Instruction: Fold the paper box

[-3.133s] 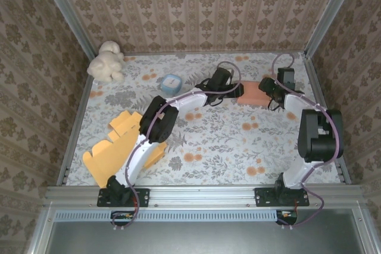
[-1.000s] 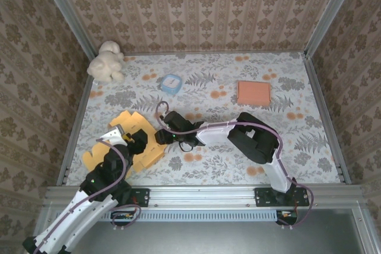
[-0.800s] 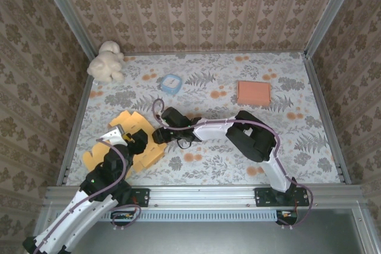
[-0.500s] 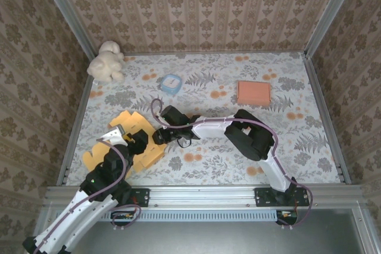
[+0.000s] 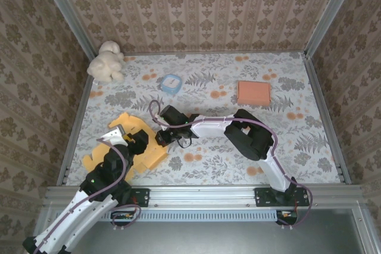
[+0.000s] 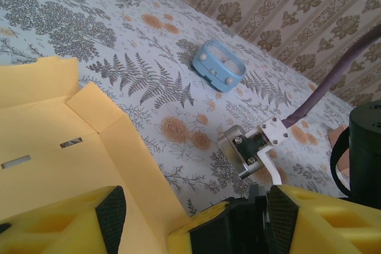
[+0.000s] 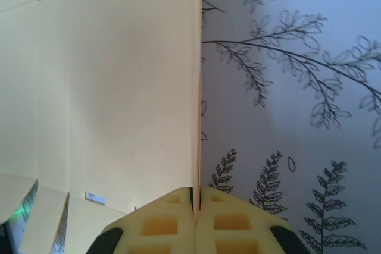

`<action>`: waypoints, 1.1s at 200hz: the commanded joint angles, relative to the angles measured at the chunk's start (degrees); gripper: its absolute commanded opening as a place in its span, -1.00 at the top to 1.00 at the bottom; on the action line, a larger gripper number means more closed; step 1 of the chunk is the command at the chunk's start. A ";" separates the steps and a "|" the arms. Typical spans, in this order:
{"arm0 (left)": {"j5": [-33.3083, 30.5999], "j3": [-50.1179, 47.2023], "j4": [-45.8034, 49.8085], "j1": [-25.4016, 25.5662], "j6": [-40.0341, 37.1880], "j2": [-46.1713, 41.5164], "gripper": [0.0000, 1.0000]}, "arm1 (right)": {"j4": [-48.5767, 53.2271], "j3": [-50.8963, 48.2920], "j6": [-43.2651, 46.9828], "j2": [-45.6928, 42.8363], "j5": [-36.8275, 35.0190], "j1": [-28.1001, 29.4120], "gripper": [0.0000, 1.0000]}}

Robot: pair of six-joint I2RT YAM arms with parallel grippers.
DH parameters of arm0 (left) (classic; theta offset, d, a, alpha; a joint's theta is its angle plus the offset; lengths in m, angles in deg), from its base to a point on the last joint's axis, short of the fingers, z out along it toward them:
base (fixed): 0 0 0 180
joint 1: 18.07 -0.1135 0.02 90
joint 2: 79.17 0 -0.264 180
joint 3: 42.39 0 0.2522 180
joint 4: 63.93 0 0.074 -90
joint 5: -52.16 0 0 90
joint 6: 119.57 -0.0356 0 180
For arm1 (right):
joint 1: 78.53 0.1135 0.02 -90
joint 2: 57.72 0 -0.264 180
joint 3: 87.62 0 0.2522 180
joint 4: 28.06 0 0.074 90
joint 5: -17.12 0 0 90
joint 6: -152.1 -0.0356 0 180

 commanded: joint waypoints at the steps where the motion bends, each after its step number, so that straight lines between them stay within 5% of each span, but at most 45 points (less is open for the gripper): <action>1: 0.18 -0.38 -0.50 0.18 0.82 -0.81 -0.35 | 3.63 -1.48 1.88 -3.04 0.37 -1.13 1.00; 79: 4.29 0.13 -2.95 0.26 -2.16 -0.91 -0.36 | 31.38 -1.28 22.33 -25.36 -8.23 -6.39 1.00; 143: 9.85 1.40 -8.78 0.41 -6.53 1.65 -0.36 | 46.04 0.51 49.69 -46.26 -39.25 -7.11 1.00; 220: 19.86 7.99 -20.87 0.95 -14.11 17.46 -0.41 | 46.42 -2.43 88.07 -63.93 -38.18 -7.33 1.00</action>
